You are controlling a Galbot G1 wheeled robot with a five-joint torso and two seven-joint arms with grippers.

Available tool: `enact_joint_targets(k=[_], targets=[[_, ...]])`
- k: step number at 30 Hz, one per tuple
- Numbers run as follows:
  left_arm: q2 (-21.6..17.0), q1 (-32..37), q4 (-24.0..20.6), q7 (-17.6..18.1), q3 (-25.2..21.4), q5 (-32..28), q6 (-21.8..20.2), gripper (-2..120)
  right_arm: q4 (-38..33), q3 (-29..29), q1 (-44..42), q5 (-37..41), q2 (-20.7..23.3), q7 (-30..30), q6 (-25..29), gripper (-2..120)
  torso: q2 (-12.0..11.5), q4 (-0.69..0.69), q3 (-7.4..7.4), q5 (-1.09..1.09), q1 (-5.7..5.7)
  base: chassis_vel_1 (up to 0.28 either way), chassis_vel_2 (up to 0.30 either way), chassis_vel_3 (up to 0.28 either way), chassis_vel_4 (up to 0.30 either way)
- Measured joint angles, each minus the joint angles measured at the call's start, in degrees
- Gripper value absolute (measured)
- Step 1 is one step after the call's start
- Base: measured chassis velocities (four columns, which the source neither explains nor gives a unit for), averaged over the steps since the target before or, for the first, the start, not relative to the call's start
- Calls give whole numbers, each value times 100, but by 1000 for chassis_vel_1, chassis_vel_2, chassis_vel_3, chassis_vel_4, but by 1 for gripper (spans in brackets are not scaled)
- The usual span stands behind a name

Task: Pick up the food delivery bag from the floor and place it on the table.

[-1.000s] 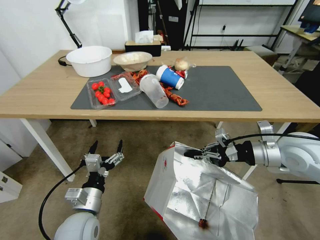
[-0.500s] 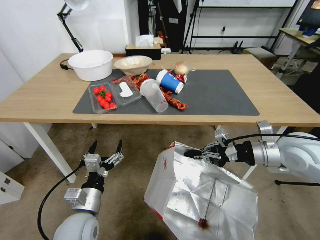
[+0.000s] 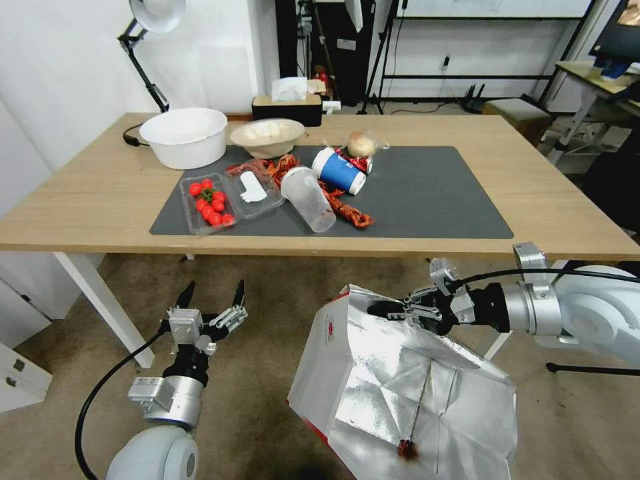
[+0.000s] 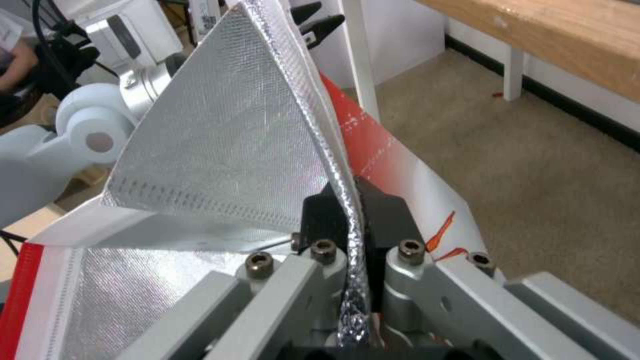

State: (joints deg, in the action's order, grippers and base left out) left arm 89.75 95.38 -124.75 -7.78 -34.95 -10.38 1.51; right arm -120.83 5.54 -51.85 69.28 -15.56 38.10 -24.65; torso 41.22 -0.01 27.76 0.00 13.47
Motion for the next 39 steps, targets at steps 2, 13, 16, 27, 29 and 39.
enact_joint_targets(k=[2,13,16,27,29,39], targets=[[0,2,-2,0,0,1,0,97,-1,0,0,0,0,0,1,0,45,0,25,0,19,0,0,0,0],[6,8,-6,0,2,2,0,97,-10,7,-4,-3,0,0,6,0,360,0,216,0,145,0,0,0,0],[9,9,-6,0,2,3,1,97,-7,7,-16,-6,-8,0,6,0,452,0,269,0,184,0,0,0,0],[10,6,1,2,-5,4,2,97,16,8,-19,-33,-30,3,16,0,846,0,492,0,355,0,0,0,0],[10,5,1,3,-4,4,2,97,20,8,-19,-37,-30,5,17,0,911,0,530,0,381,0,0,0,0],[10,5,2,5,-9,4,3,97,25,5,-17,-39,-31,6,23,0,1159,0,672,0,486,0,0,0,0]])
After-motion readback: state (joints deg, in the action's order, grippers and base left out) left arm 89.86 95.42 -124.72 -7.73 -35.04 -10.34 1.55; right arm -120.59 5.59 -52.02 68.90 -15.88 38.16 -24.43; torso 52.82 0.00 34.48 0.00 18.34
